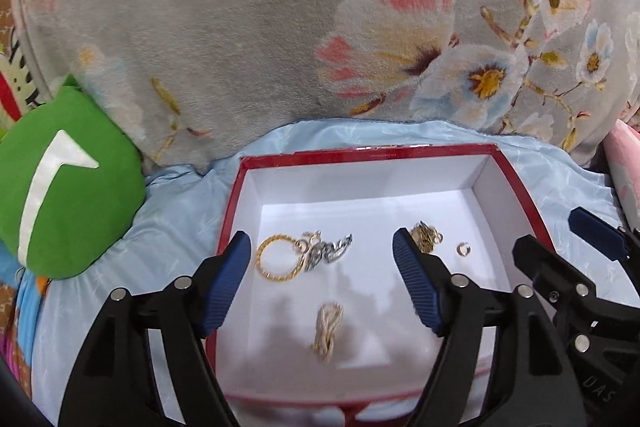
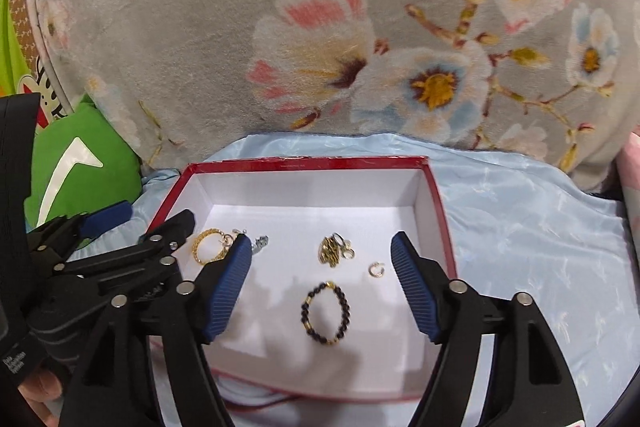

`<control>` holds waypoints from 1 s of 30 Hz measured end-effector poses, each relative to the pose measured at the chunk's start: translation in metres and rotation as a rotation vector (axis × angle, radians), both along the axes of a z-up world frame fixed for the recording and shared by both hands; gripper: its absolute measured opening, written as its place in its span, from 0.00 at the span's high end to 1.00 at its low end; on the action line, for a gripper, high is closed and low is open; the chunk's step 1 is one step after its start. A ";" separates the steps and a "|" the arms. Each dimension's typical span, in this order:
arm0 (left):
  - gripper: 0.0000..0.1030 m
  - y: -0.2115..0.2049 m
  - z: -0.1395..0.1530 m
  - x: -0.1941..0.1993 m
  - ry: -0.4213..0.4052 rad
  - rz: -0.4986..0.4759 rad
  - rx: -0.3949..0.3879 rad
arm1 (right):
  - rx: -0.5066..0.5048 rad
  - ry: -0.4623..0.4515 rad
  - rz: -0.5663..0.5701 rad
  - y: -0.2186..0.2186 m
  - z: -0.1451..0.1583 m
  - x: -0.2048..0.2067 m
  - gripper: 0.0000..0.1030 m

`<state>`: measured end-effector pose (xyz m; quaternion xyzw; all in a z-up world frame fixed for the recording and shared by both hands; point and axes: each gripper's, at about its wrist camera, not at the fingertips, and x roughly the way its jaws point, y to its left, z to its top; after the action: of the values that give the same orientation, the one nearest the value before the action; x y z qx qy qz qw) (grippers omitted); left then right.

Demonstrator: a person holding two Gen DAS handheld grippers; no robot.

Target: Organize jewelry

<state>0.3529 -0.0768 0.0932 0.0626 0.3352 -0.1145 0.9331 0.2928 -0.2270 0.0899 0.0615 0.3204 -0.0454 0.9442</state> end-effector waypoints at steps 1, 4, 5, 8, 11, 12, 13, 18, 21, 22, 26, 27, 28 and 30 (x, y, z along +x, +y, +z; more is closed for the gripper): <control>0.27 0.002 0.001 -0.008 -0.004 0.004 0.011 | -0.009 -0.004 -0.010 0.000 0.001 -0.010 0.27; 0.22 0.007 0.000 -0.032 -0.016 0.023 0.034 | -0.024 -0.008 -0.021 0.005 0.000 -0.034 0.23; 0.22 0.009 -0.001 -0.039 -0.014 0.027 0.035 | -0.028 -0.009 -0.025 0.008 -0.001 -0.042 0.21; 0.22 0.016 -0.006 -0.059 0.007 0.033 0.028 | -0.036 -0.006 -0.036 0.014 -0.004 -0.064 0.17; 0.22 0.019 -0.012 -0.080 0.015 0.046 0.034 | -0.039 0.007 -0.037 0.022 -0.011 -0.085 0.17; 0.22 0.020 -0.015 -0.088 0.015 0.051 0.043 | -0.042 0.012 -0.043 0.024 -0.012 -0.091 0.17; 0.22 0.021 -0.016 -0.094 0.016 0.051 0.045 | -0.045 0.018 -0.046 0.026 -0.014 -0.099 0.17; 0.22 0.028 -0.026 -0.122 0.057 0.074 0.018 | -0.031 0.031 -0.061 0.028 -0.022 -0.126 0.17; 0.22 0.030 -0.032 -0.137 0.066 0.088 0.019 | -0.012 0.046 -0.067 0.029 -0.027 -0.140 0.16; 0.22 0.030 -0.034 -0.142 0.066 0.098 0.022 | -0.008 0.050 -0.072 0.030 -0.029 -0.145 0.17; 0.22 0.033 -0.038 -0.156 0.068 0.121 0.028 | 0.000 0.060 -0.090 0.031 -0.036 -0.158 0.16; 0.22 0.034 -0.039 -0.158 0.071 0.126 0.031 | 0.004 0.064 -0.092 0.031 -0.037 -0.160 0.16; 0.22 0.034 -0.040 -0.160 0.072 0.130 0.034 | 0.005 0.066 -0.095 0.032 -0.039 -0.161 0.16; 0.22 0.034 -0.041 -0.162 0.070 0.139 0.044 | -0.003 0.068 -0.100 0.032 -0.040 -0.163 0.16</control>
<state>0.1908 -0.0426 0.0526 0.0554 0.3734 -0.0441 0.9249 0.1302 -0.1948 0.0502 0.0745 0.3486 -0.0953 0.9294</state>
